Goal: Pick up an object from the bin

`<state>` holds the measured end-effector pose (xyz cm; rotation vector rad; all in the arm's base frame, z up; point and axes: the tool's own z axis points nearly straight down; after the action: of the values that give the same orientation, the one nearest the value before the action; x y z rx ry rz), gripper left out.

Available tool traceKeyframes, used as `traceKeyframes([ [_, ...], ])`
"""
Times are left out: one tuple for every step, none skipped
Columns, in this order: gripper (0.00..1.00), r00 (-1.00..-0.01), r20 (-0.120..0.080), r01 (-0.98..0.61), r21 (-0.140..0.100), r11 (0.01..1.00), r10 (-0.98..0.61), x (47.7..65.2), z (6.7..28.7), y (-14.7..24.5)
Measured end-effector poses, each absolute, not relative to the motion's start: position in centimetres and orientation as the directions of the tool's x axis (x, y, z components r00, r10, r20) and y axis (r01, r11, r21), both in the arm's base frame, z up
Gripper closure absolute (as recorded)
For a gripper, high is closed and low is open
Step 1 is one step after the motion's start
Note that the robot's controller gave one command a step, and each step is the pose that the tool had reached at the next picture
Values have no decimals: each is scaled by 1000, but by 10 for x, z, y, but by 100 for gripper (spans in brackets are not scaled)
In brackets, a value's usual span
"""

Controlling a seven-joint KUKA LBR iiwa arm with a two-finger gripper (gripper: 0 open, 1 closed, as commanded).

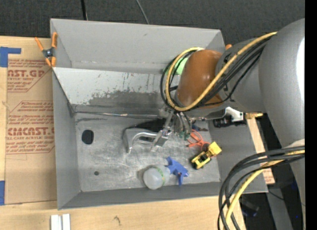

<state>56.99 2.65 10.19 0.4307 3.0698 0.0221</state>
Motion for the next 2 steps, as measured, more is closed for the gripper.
traceKeyframes([
  [0,-960,-38,278,16,960,279,570,102,26],
  [0,-961,-23,276,8,961,276,574,90,24],
])
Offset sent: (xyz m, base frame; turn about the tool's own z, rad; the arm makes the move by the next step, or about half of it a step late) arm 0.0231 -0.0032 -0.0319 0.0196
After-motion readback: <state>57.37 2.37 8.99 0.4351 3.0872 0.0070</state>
